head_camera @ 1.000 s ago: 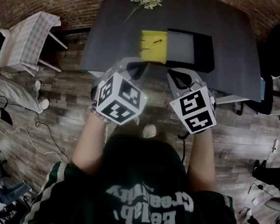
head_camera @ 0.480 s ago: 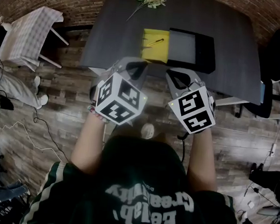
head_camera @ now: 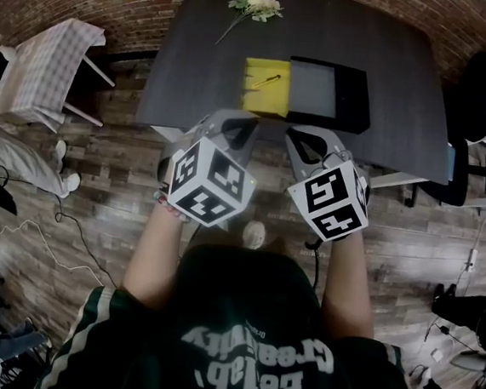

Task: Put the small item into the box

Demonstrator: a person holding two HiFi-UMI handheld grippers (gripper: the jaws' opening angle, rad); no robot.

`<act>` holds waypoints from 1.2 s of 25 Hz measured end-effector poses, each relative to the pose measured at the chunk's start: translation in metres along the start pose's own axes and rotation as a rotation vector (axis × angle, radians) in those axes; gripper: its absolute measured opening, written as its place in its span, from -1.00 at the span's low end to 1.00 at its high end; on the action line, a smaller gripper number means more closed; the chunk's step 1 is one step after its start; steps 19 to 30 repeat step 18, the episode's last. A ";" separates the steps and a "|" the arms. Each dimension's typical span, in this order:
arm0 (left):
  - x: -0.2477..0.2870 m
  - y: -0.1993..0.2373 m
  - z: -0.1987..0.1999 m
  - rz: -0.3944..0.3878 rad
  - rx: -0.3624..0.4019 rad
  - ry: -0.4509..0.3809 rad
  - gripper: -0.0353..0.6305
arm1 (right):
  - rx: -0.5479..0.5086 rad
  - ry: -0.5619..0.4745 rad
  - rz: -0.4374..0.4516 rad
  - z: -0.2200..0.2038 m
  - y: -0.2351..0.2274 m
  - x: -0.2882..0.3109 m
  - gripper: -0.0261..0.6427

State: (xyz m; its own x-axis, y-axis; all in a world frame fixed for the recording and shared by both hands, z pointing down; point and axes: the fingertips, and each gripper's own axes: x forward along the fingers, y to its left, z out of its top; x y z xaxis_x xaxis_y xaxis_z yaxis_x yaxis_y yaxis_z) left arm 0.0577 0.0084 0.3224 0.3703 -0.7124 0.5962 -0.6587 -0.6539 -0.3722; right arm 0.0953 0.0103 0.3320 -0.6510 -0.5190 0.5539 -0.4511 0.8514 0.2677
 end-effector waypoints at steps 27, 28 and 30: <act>-0.001 0.009 -0.004 0.001 0.001 -0.009 -0.88 | -0.016 -0.005 -0.007 0.010 -0.001 0.009 -0.90; -0.001 0.009 -0.004 0.001 0.001 -0.009 -0.88 | -0.016 -0.005 -0.007 0.010 -0.001 0.009 -0.90; -0.001 0.009 -0.004 0.001 0.001 -0.009 -0.88 | -0.016 -0.005 -0.007 0.010 -0.001 0.009 -0.90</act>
